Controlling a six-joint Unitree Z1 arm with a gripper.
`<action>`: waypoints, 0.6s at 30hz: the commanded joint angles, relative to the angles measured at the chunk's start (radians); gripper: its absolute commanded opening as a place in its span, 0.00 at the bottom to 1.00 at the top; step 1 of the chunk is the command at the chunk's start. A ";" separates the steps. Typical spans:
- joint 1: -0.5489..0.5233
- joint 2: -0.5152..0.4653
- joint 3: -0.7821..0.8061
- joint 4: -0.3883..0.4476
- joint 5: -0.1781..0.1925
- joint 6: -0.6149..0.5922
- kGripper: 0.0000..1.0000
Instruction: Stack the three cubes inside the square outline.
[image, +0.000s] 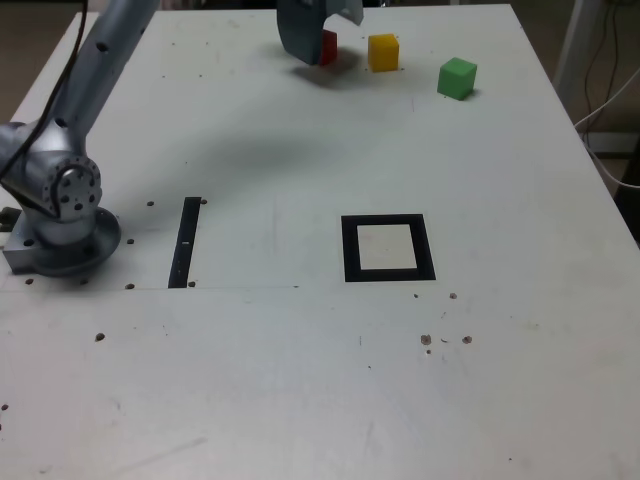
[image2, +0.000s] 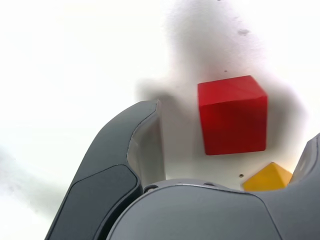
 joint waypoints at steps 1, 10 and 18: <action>-0.001 0.017 -0.017 0.013 -0.003 -0.005 0.97; 0.009 0.055 -0.048 0.034 -0.014 -0.023 0.86; 0.016 0.074 -0.087 0.035 -0.006 -0.027 0.54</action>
